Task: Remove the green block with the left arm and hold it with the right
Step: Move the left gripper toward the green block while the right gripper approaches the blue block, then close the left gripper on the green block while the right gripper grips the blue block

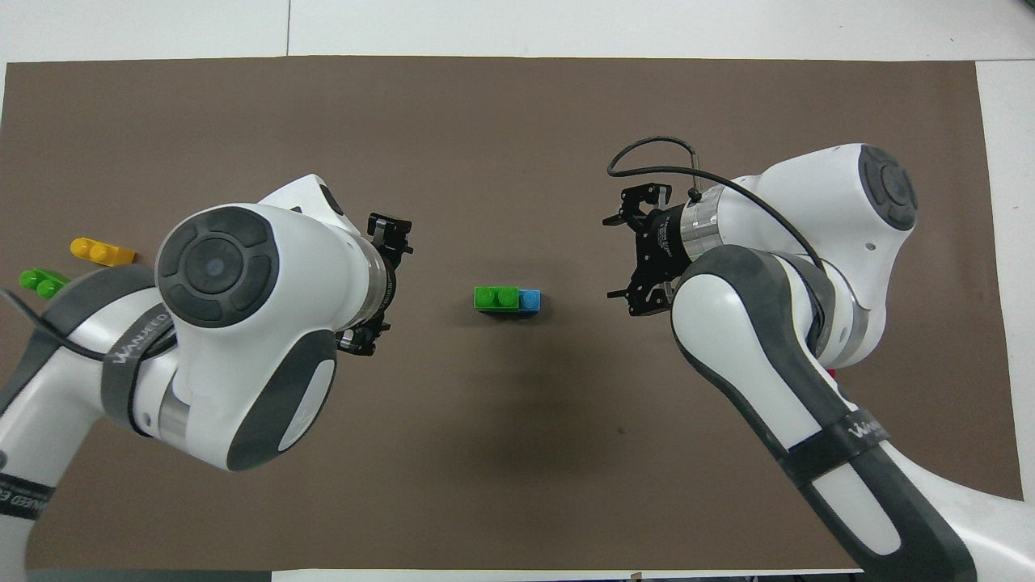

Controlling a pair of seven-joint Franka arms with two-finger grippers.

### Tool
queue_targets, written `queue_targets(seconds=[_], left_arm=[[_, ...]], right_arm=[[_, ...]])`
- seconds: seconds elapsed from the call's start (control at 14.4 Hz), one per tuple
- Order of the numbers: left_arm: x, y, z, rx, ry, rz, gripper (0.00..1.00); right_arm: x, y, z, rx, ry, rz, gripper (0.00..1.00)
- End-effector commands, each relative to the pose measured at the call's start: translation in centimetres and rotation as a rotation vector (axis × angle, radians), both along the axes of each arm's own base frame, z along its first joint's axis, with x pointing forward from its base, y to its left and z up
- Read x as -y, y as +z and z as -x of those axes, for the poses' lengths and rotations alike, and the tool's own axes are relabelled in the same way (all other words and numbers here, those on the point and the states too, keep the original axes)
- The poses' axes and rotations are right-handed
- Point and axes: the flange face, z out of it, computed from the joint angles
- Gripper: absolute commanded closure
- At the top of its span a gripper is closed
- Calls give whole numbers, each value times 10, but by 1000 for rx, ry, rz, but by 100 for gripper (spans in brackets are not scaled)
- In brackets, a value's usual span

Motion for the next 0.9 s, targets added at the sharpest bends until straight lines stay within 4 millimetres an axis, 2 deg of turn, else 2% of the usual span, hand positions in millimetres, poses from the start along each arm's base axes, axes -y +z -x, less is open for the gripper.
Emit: queue_targets(seconds=[0.0, 0.21, 0.42, 0.55, 0.62, 0.69, 0.83], left_arm=[[24, -21, 2, -16, 90, 16, 0], [37, -37, -4, -24, 168, 22, 0], [60, -57, -7, -26, 234, 34, 0], [63, -62, -7, -29, 251, 34, 0], [66, -72, -7, -41, 261, 24, 0], [77, -79, 0, -51, 284, 20, 0], [88, -96, -5, -70, 314, 0, 0]], right_arm=[[-18, -23, 9, -4, -31, -18, 3], [-28, -43, 7, -18, -46, -43, 3], [-44, -69, 8, -25, -12, -80, 3], [-44, -79, 7, -21, -10, -85, 3], [-51, -82, 10, -22, 6, -83, 3], [-57, -84, 13, -16, 22, -81, 3], [-56, -91, 11, -11, 16, -75, 3]])
